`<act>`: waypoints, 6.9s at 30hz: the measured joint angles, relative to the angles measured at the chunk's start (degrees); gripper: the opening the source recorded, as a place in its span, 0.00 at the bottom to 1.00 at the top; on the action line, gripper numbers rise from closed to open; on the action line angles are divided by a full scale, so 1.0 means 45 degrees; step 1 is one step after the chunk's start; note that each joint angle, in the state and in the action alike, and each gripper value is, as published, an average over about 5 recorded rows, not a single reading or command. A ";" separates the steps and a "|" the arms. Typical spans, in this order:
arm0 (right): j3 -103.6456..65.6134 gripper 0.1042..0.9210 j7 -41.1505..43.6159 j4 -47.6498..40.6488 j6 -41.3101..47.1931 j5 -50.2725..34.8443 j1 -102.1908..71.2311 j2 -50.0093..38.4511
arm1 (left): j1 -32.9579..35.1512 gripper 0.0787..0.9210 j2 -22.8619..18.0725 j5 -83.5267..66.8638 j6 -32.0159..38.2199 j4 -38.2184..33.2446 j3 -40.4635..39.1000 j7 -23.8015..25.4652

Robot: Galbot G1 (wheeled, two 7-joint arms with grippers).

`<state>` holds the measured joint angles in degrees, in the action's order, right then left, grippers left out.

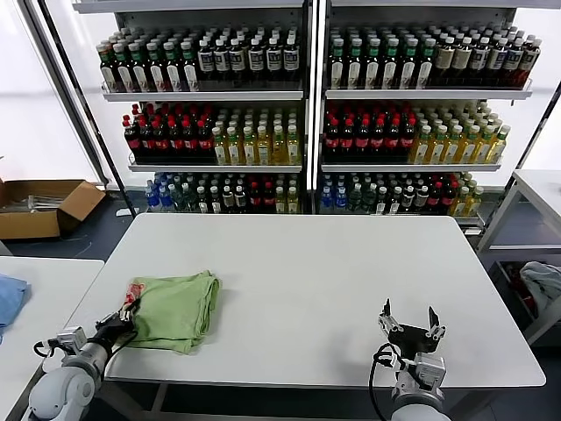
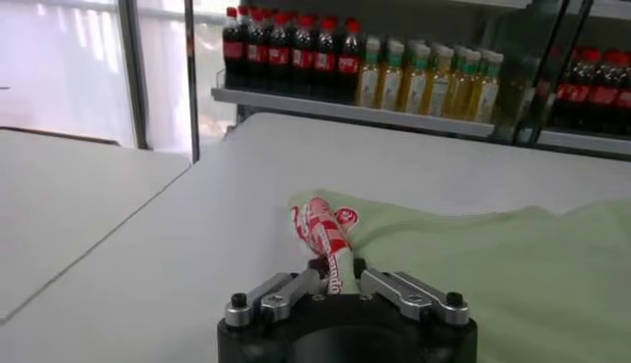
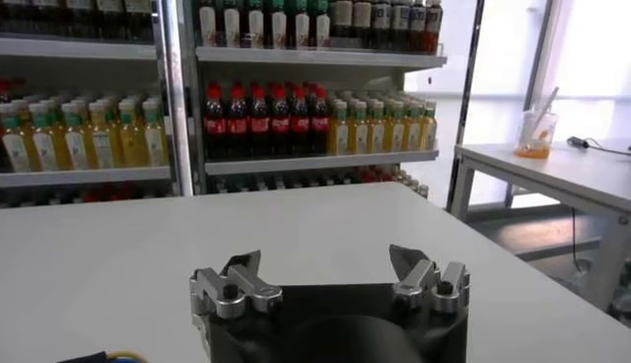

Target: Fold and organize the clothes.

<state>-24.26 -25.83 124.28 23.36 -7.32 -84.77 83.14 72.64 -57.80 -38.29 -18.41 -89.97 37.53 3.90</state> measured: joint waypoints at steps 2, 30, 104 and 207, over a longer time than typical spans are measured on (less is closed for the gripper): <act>0.0023 0.88 0.0004 -0.0027 0.0011 -0.0018 0.0038 -0.0039 | -0.0003 0.08 0.0146 -0.0070 0.0055 0.0125 0.0225 0.0004; -0.0154 0.88 -0.0003 -0.0302 -0.0062 -0.0202 0.0085 -0.0173 | -0.0098 0.08 0.2250 0.0246 0.0683 -0.0395 0.2013 -0.0140; 0.2259 0.79 -0.0977 -0.3216 0.1905 -0.3879 0.3514 0.0470 | -0.2759 0.88 -0.2921 0.1958 -0.1003 -0.3533 -0.5085 -0.4068; 0.1800 0.88 -0.0244 -0.1452 0.1902 -0.3689 0.1458 -0.1166 | -0.0020 0.88 -0.3375 0.2542 -0.1345 -0.5038 -0.3931 -0.4124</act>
<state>-16.16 -26.92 117.75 31.92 -23.92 -78.21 77.89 72.55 -72.99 -26.85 -24.47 -112.64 19.84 -14.66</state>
